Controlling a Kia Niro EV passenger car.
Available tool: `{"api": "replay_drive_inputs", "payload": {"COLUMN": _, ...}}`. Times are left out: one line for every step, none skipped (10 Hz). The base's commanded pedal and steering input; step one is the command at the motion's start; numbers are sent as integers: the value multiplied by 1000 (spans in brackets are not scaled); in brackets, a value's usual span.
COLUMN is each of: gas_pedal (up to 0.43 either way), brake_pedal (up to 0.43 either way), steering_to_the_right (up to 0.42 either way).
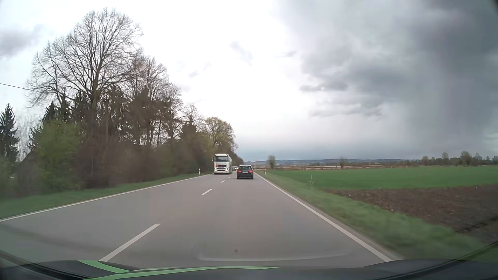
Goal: Follow the waypoints while adhering to traffic rules and regulations
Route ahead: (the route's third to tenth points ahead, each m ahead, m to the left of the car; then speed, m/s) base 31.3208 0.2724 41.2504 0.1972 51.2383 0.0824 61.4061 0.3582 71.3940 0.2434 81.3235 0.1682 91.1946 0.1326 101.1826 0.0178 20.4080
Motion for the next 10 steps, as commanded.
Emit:
{"api": "replay_drive_inputs", "payload": {"gas_pedal": 0, "brake_pedal": 0, "steering_to_the_right": -2}}
{"api": "replay_drive_inputs", "payload": {"gas_pedal": 0, "brake_pedal": 0, "steering_to_the_right": -2}}
{"api": "replay_drive_inputs", "payload": {"gas_pedal": 0, "brake_pedal": 0, "steering_to_the_right": -2}}
{"api": "replay_drive_inputs", "payload": {"gas_pedal": 0, "brake_pedal": 0, "steering_to_the_right": -2}}
{"api": "replay_drive_inputs", "payload": {"gas_pedal": 0, "brake_pedal": 0, "steering_to_the_right": -2}}
{"api": "replay_drive_inputs", "payload": {"gas_pedal": 0, "brake_pedal": 0, "steering_to_the_right": -2}}
{"api": "replay_drive_inputs", "payload": {"gas_pedal": 0, "brake_pedal": 0, "steering_to_the_right": -2}}
{"api": "replay_drive_inputs", "payload": {"gas_pedal": 28, "brake_pedal": 0, "steering_to_the_right": -2}}
{"api": "replay_drive_inputs", "payload": {"gas_pedal": 67, "brake_pedal": 0, "steering_to_the_right": -1}}
{"api": "replay_drive_inputs", "payload": {"gas_pedal": 87, "brake_pedal": 0, "steering_to_the_right": -1}}
